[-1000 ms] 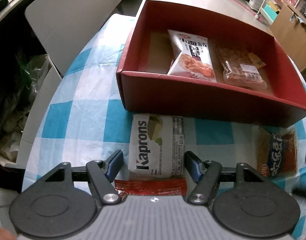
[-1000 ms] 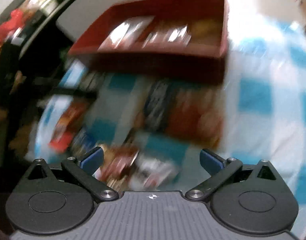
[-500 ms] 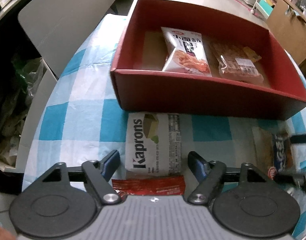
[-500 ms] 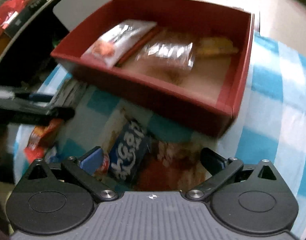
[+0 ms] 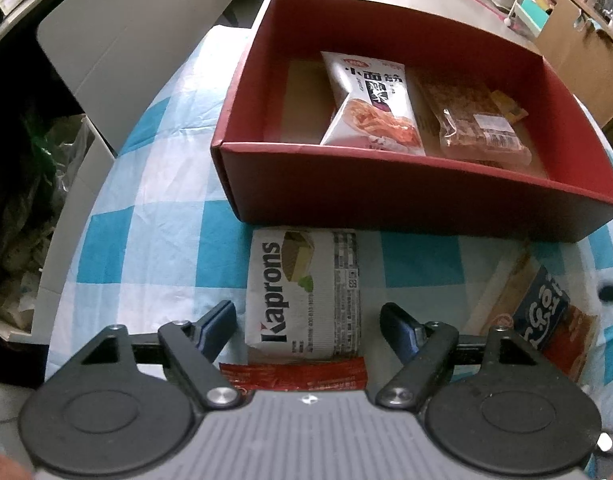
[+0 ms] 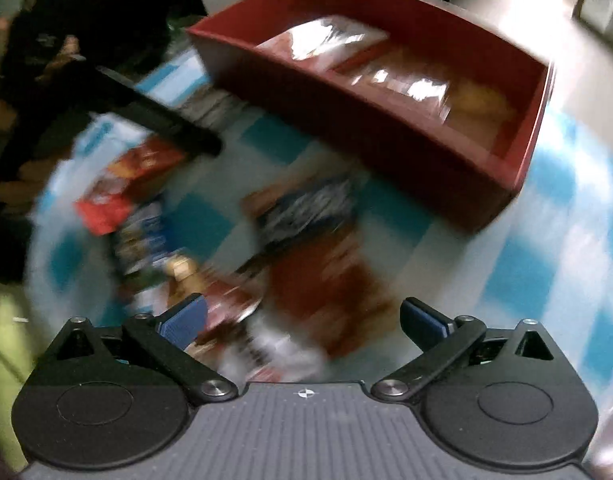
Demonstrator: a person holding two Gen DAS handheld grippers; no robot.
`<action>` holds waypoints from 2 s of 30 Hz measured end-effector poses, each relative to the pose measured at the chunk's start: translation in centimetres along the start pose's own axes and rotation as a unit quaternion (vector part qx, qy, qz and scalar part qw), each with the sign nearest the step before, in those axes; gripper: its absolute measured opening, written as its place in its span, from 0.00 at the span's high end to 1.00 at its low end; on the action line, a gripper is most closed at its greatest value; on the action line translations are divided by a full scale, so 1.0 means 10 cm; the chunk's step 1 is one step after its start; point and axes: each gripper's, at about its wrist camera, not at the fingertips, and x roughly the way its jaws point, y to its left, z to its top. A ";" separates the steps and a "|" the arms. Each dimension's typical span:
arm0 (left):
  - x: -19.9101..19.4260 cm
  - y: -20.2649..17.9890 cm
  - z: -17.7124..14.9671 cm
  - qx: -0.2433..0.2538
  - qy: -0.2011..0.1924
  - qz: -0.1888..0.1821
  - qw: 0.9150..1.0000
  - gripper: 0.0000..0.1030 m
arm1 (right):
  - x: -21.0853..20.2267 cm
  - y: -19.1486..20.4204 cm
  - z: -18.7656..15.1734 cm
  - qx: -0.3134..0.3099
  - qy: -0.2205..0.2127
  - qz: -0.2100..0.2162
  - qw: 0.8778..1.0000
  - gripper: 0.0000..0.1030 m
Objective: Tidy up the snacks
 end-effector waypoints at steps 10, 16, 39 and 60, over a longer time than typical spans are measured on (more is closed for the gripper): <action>0.01 0.03 -0.01 0.007 0.004 -0.007 1.000 0.27 | 0.49 0.05 0.32 -0.055 0.046 -0.024 0.997 0.00; 0.02 -0.01 -0.01 0.016 0.001 -0.006 1.000 0.25 | 0.50 0.01 0.27 -0.007 0.017 -0.035 0.999 0.00; 0.04 -0.13 -0.04 0.022 -0.033 0.020 0.999 0.18 | 0.35 -0.18 0.00 0.140 -0.021 -0.112 0.984 0.00; -0.22 0.04 -0.08 0.012 -0.035 -0.017 0.999 0.51 | 0.19 -0.13 -0.18 0.156 -0.044 -0.080 0.983 0.30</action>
